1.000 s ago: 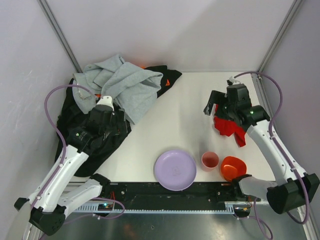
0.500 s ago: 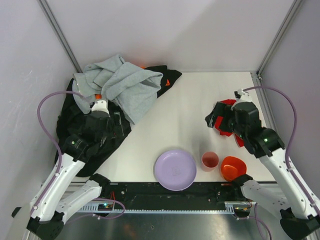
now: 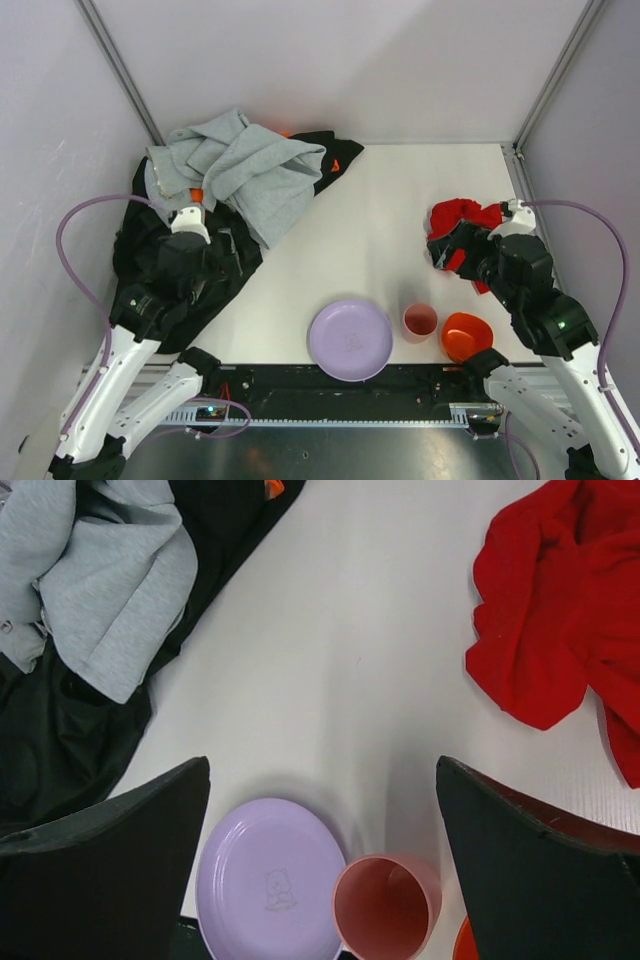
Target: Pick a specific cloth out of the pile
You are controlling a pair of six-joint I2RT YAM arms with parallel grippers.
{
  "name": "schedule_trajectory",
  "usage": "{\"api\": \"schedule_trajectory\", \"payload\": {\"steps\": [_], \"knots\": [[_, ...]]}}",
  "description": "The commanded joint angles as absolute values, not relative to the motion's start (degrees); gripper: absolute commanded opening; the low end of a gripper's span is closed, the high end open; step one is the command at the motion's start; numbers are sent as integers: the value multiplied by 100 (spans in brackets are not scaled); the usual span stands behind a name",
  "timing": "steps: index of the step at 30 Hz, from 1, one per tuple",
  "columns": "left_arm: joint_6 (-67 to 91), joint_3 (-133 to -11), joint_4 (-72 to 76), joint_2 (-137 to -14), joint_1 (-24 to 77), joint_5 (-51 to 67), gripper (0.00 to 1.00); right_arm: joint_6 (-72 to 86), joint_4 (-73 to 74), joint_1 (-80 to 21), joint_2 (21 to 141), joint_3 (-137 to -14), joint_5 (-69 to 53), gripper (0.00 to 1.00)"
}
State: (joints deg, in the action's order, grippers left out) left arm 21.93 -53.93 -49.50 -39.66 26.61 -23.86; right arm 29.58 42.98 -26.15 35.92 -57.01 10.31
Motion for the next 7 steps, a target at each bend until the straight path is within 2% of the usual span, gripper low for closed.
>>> {"api": "schedule_trajectory", "payload": {"steps": [1, 7], "knots": [[2286, -5360, -4847, -3770, 2706, -2480, 100, 3000, 4294, -2646, 3551, -5659, 1203, 99], [2175, -5313, -4664, -3520, 2709, -2391, 100, 3018, 4225, -2646, 3424, -5622, 1229, 99]]}}
